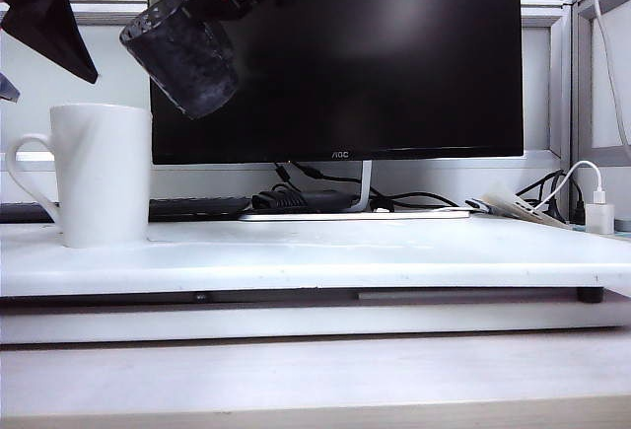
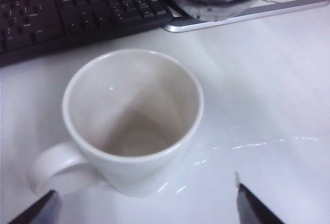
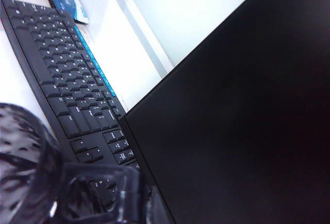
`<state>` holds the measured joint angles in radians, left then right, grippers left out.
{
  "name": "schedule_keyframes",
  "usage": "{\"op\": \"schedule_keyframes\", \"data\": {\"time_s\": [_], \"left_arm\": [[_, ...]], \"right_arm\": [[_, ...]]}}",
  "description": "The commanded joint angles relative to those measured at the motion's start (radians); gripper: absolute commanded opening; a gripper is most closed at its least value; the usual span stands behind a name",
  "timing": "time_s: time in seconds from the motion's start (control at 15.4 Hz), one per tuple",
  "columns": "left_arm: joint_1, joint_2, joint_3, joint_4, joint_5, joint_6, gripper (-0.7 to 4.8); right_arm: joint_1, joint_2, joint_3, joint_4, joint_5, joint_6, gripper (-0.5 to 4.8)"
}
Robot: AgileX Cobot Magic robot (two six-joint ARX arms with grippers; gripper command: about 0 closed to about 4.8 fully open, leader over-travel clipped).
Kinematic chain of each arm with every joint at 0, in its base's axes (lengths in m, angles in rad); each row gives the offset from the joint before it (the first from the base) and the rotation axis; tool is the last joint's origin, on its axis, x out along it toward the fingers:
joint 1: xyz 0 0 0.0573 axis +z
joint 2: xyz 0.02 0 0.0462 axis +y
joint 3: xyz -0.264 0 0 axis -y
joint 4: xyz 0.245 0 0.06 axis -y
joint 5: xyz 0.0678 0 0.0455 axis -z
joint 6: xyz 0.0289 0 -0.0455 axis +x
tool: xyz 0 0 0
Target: Carefully pick up the black cup and pour some water from the black cup into the white cup.
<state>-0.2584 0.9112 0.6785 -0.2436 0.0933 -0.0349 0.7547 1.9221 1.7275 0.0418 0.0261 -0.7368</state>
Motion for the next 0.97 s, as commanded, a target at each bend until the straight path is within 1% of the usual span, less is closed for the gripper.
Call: {"op": "schedule_keyframes", "data": {"time_s": [0.06,0.26,0.58,0.71,0.97], "left_arm": [[0.000,-0.002,0.007,0.013,-0.003,0.000,4.79],[0.000,-0.002,0.007,0.013,-0.004,0.001,4.79],[0.000,-0.002,0.007,0.013,-0.008,0.001,4.79],[0.000,-0.002,0.007,0.013,-0.009,0.001,4.79],[0.000,-0.002,0.007,0.013,-0.011,0.001,4.79]], "right_arm": [[0.004,0.006,0.011,0.077,0.002,-0.009,-0.01],[0.004,0.018,0.011,0.097,0.002,-0.031,-0.01],[0.004,0.019,0.011,0.133,0.002,-0.109,-0.01],[0.004,0.019,0.011,0.143,0.002,-0.110,-0.01],[0.015,0.019,0.011,0.144,0.001,-0.196,-0.01]]}}
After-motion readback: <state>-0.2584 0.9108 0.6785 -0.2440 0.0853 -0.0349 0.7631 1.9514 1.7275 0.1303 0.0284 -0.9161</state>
